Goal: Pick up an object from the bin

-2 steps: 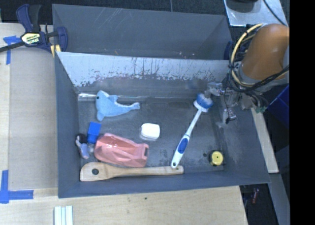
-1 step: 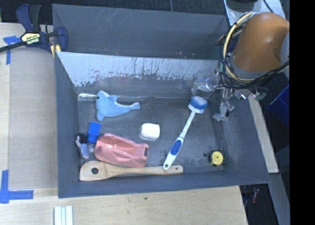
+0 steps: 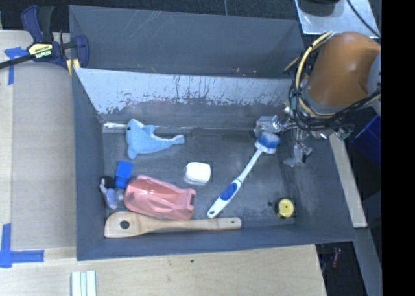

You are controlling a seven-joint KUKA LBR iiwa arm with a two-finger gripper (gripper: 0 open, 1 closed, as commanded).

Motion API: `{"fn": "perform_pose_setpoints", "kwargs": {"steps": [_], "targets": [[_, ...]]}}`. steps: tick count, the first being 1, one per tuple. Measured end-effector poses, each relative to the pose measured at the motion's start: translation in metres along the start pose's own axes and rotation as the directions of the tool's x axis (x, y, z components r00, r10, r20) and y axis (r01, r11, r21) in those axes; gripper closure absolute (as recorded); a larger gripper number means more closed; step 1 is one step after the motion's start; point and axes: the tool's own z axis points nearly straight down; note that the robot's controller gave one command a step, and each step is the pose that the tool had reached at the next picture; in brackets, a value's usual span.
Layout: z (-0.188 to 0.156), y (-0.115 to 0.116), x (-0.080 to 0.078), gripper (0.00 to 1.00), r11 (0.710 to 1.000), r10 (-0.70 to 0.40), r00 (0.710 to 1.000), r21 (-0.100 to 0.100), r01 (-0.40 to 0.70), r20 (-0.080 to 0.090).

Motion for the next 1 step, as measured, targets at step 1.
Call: {"fn": "perform_pose_setpoints", "kwargs": {"steps": [1], "targets": [[0.0296,0.0051,-0.0154,0.0,0.944,-0.331,0.944,-0.001,0.331,0.01]]}}
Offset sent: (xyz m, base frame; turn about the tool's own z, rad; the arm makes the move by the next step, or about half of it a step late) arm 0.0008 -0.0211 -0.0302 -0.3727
